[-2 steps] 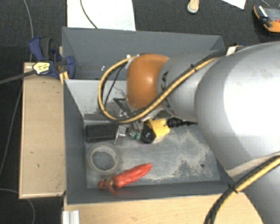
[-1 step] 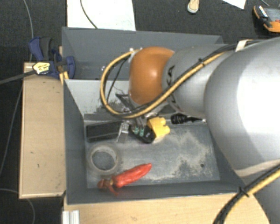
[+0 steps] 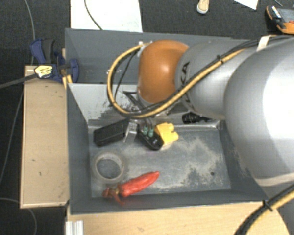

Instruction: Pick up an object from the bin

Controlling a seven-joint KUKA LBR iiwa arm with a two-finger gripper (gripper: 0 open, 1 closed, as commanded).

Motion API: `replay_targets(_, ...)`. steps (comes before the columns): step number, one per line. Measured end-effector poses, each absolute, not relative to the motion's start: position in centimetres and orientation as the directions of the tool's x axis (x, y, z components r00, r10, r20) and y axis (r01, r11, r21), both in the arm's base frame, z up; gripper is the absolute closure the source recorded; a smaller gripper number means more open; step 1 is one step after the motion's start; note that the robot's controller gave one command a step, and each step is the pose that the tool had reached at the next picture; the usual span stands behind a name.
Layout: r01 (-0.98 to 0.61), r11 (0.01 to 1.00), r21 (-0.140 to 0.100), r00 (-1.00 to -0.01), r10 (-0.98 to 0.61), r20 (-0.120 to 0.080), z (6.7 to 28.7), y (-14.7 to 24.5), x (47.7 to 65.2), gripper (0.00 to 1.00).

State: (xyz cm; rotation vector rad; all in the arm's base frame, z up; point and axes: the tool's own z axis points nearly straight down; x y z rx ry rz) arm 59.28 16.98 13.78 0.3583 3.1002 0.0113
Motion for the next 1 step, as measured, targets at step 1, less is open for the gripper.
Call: replay_targets(1,0.227,0.974,0.008,-0.974,0.227,-0.017,15.54,16.95,59.22,1.00)
